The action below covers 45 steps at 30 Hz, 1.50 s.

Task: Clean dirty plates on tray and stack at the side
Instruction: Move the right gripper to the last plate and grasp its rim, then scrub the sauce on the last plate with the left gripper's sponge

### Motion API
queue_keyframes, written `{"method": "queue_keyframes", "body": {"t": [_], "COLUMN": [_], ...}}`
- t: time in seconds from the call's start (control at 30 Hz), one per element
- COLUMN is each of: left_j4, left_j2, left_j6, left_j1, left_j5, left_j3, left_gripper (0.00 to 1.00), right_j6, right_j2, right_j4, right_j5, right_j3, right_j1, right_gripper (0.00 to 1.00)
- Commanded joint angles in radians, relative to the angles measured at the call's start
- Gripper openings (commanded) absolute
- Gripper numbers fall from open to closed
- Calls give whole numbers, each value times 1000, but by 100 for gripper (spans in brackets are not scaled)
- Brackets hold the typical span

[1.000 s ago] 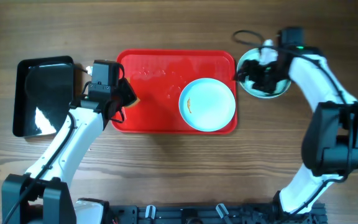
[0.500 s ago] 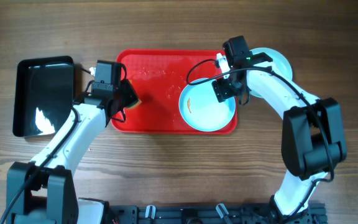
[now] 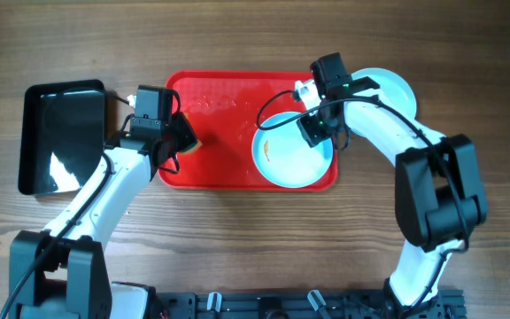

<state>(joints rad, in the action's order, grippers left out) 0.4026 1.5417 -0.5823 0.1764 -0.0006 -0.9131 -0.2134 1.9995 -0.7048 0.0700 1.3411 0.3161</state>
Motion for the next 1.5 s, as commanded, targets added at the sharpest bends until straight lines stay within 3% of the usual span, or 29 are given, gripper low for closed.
{"method": "queue_keyframes", "body": {"t": [0.0,0.2,0.33,0.43,0.5,0.67,0.77,0.83,1.1,1.2,1.27,1.47], "left_j4": [-2,-7,-7,-5,-2,-3,-3,-7,-2,-2,-3,-2], "left_j2": [9,9,9,9,9,9,9,9,9,9,9,9], "left_j6": [-6,-7,-6,-6,-6,-6,-6,-6,-6,-6,-6,-6], "left_j1": [-3,-3,-3,-3,-3,-3,-3,-3,-3,-3,-3,-3], "left_j5": [12,12,12,12,11,11,11,11,11,11,11,12], "left_j3": [6,6,6,6,6,6,6,6,6,6,6,6], "left_gripper": [4,4,4,4,4,4,4,4,4,4,4,4], "right_j6": [50,200,332,399,462,512,539,547,905,954,957,956], "right_j2": [72,75,75,75,75,74,74,74,75,75,75,84], "right_j4": [-14,47,159,235,228,84,13,-10,-67,-56,-32,4], "right_j5": [20,156,156,70,-49,-37,150,264,67,30,26,22], "right_j3": [-8,-5,-5,-2,11,103,134,128,111,69,52,51], "right_j1": [7,92,203,269,281,237,219,227,293,296,296,296], "right_gripper": [50,41,43,50,50,54,50,55,60,52,39,31]}}
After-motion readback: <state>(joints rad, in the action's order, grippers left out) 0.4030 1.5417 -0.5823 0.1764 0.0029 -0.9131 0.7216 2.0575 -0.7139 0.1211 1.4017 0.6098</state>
